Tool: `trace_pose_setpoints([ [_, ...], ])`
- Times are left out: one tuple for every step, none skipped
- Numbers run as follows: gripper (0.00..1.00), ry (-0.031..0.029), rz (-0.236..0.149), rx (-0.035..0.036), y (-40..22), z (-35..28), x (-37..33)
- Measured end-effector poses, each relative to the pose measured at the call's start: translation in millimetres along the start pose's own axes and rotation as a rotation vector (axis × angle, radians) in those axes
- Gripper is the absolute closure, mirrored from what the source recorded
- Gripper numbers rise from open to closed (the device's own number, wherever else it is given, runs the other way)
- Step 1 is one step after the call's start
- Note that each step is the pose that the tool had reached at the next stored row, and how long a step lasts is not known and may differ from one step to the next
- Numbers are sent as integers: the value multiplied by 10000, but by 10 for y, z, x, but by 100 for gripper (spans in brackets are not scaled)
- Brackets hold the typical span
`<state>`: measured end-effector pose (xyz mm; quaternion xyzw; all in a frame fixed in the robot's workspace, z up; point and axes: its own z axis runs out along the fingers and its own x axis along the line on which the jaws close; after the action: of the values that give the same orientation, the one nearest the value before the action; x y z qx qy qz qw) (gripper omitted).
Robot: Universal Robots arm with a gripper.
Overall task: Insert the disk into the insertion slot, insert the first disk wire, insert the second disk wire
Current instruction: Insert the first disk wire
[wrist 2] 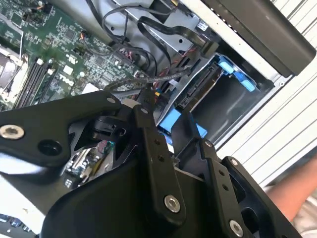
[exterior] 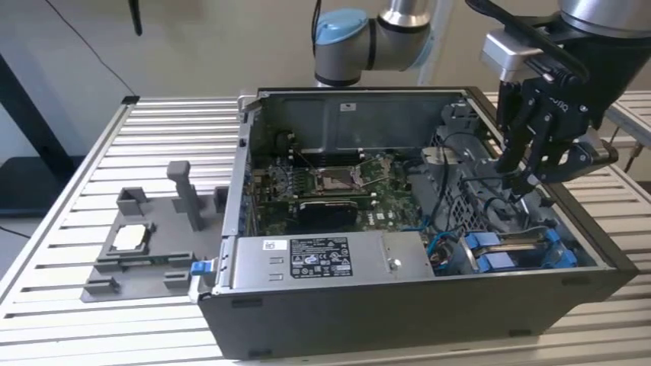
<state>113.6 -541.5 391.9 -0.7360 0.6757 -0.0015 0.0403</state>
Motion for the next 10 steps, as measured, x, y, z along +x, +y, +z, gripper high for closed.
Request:
trace_pose_setpoints([
  [60,1,-42,4,-1,0,0],
  [66,0,-72,10,-2,2,0],
  [73,-2,-93,17,-2,5,-1],
  [73,-4,-104,23,-2,8,0],
  [78,-4,-109,27,-3,9,0],
  [81,-3,-109,27,-4,9,0],
  [81,-3,-110,26,-5,10,3],
  [81,-5,-109,25,-6,11,7],
  [81,1,-108,24,-6,10,13],
  [81,8,-110,23,-9,10,28],
])
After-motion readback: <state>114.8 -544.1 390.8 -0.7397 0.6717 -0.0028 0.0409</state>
